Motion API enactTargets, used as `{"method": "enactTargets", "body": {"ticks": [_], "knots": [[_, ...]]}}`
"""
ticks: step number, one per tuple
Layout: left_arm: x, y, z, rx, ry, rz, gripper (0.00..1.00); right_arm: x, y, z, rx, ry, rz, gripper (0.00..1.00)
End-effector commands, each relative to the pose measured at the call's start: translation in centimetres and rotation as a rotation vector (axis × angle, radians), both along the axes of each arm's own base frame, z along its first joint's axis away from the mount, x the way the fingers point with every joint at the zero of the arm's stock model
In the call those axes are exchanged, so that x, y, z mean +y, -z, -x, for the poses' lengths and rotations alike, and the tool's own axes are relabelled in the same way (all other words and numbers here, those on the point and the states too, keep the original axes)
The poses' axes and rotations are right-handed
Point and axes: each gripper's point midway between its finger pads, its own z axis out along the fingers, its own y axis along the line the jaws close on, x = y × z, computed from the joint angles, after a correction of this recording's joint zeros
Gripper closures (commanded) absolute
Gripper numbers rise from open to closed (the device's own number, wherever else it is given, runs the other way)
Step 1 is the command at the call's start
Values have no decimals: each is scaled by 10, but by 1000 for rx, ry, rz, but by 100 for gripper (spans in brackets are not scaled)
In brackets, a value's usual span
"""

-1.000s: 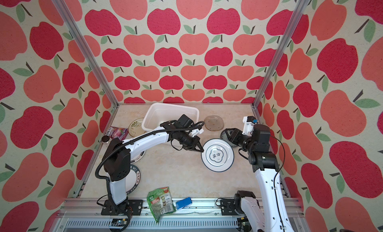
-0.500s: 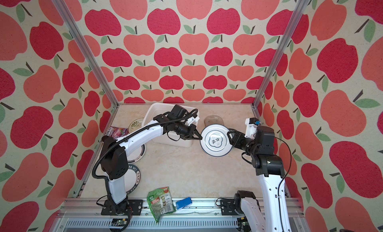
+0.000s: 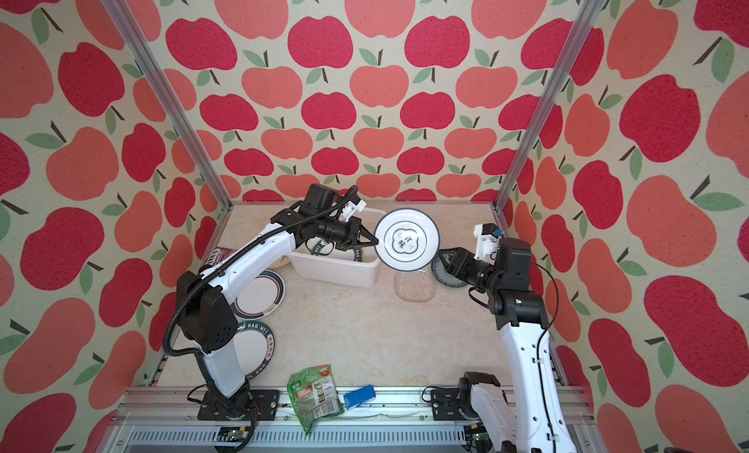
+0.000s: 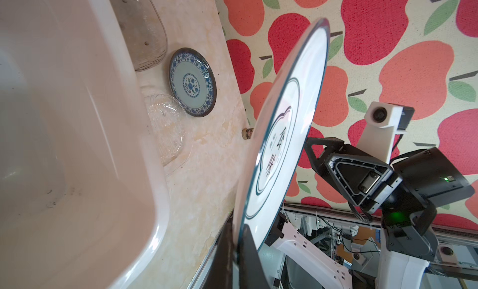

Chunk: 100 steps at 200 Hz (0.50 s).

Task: Place the plates into the plastic bin on the countertop
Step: Place the plate in the plastic bin.

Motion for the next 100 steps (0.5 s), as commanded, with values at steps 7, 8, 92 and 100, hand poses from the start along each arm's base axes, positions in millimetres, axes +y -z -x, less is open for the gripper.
{"method": "enactTargets", "body": {"ticks": [7,8,92,100], "knots": [[-5,-33,11,-32,51,100,100,15,-20,-12,-67,-67,-111,51],[-5,-33,11,-32,51,100,100,16,-20,-12,-68,-68,-113,51],[4,-35,6,-28,40,118,100,57,-19,-37,-75,-167,-165,81],[6,-33,4,-27,34,116,100,60,-20,-40,-74,-173,-170,93]]}}
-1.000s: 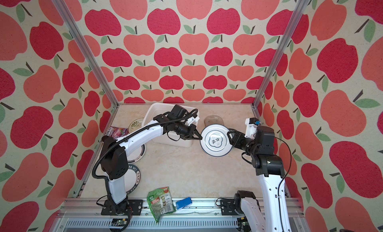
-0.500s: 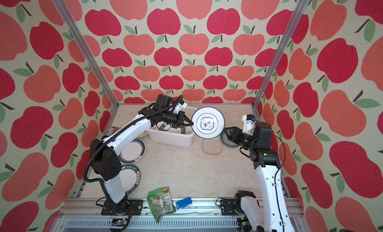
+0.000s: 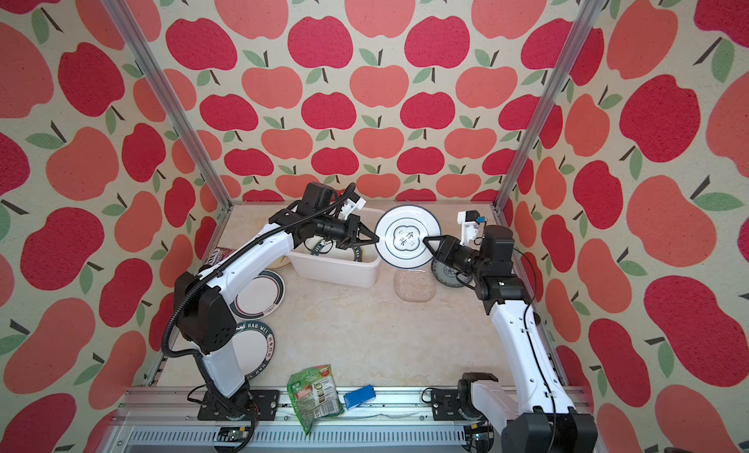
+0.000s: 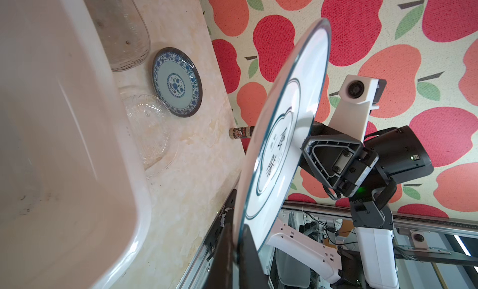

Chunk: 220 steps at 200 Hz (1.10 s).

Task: Place the plates into the plastic bin on the countertop
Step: Place the plate in the plastic bin.

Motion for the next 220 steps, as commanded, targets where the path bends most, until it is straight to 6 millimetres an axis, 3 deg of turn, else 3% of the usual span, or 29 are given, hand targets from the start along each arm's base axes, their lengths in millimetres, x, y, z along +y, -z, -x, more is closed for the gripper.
{"method": "enactTargets", "body": {"ticks": [1,6,35,44,53,61,65,95,120,143,178,196,220], "knots": [[6,-25,3,-47,17,65,100,13,-13,-7,-45,-33,-27,94],[8,-24,2,-45,13,65,100,15,-13,-9,-46,-36,-26,100],[27,-21,-13,-34,-42,65,100,25,-16,-19,-46,-32,-18,100],[38,-21,-20,-30,-74,62,88,29,-18,-24,-46,-30,-24,100],[52,-22,-28,-39,-114,59,65,35,-21,-29,-47,-30,-32,100],[64,-22,-35,-45,-159,46,12,42,-24,-35,-43,-33,-39,100],[70,-22,-39,-51,-183,39,0,46,-26,-38,-41,-35,-39,100],[116,-28,-70,-87,-350,-13,1,84,-34,-73,-6,-54,-50,100],[157,-27,-93,-183,-492,-203,1,118,-37,-103,44,-72,-67,100],[187,-28,-110,-212,-588,-314,1,144,-54,-121,73,-65,-34,100],[204,-35,-116,-200,-621,-296,1,182,-62,-133,169,-103,-20,100],[214,-32,-116,-197,-643,-309,1,193,-56,-136,221,-109,-1,100],[237,-14,-111,-156,-720,-357,1,208,-37,-134,303,-138,54,100]]}}
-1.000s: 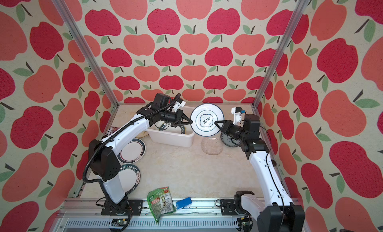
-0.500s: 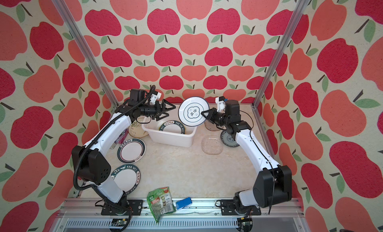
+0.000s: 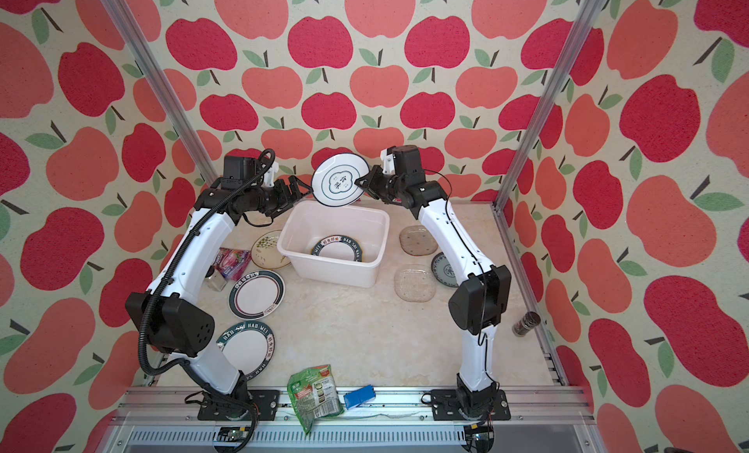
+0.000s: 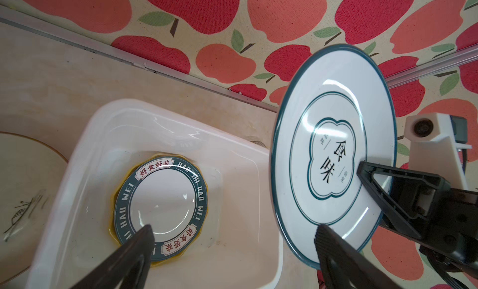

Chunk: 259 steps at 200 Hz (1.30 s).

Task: Place the plates into the plastic bin on the countertop
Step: Place the plate in the plastic bin.

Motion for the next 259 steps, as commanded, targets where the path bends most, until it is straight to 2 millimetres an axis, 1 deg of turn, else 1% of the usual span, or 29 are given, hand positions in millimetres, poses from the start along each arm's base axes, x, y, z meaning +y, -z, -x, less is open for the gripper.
{"method": "enactTargets", "body": {"ticks": [1,13,30,55,78,97,126,153,176,200,212,246,259], "knots": [[23,25,10,61,-76,-51,1,7,30,8,152,-11,81,100],[30,31,13,64,-108,-32,1,14,42,11,192,-31,103,100],[33,34,17,76,-117,-5,1,23,57,14,247,-50,114,100],[38,39,19,113,-99,-36,1,32,81,17,328,-70,117,100],[50,41,16,121,-112,-31,1,35,103,20,375,-78,154,100],[60,42,15,125,-137,-1,1,34,120,29,426,-84,200,100],[67,45,18,124,-162,-9,1,34,135,34,472,-108,217,100],[66,51,17,142,-169,13,1,37,152,29,513,-135,212,100],[63,46,16,127,-161,29,1,37,158,36,515,-160,267,100],[64,46,15,127,-157,18,1,34,183,36,584,-155,279,100],[65,46,16,125,-160,16,1,33,190,38,595,-150,304,100],[66,45,18,118,-168,24,1,31,196,30,604,-119,309,100],[68,44,18,113,-172,23,1,31,202,32,631,-113,322,100]]}}
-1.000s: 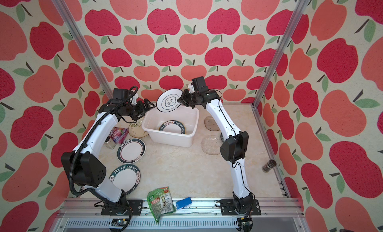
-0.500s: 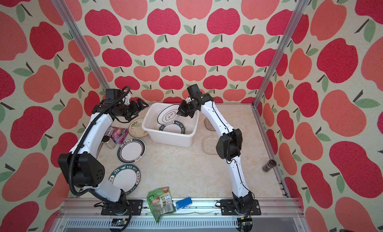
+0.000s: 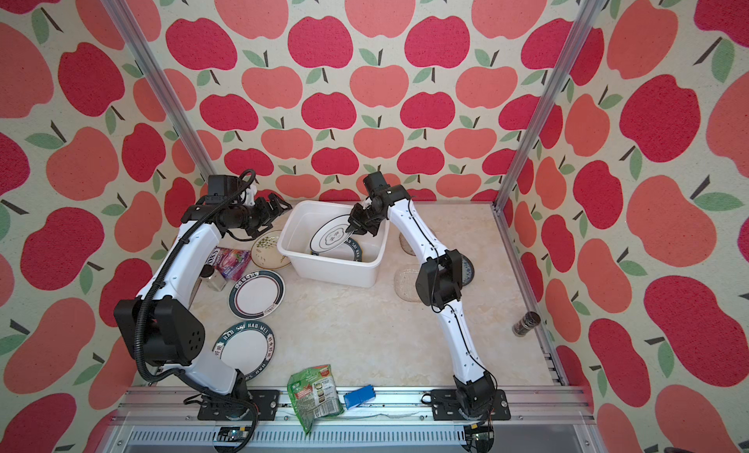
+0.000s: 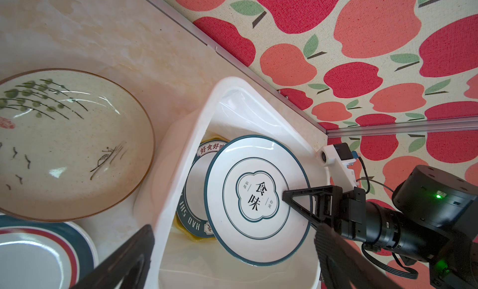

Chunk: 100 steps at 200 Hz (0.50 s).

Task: Place the plates into the plastic bin on the countertop
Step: Place the plate in the plastic bin.

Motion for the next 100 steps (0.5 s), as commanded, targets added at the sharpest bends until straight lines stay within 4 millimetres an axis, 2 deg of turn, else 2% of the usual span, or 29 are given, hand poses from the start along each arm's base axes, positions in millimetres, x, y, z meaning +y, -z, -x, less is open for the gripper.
{"method": "enactTargets", "body": {"ticks": [1,50,70,86,95,100], "knots": [[2,-15,5,-41,-5,12,1,-5,20,4,82,14,43,100],[10,-14,8,-40,-24,15,1,-9,31,7,112,24,88,94],[13,-13,9,-40,-30,19,1,-9,33,7,124,24,83,84],[15,-14,10,-42,-35,18,1,-10,33,8,124,29,92,86],[16,-15,11,-45,-40,16,1,-10,29,8,117,28,89,100],[16,-17,11,-50,-41,15,1,-11,26,8,106,30,95,100]]}}
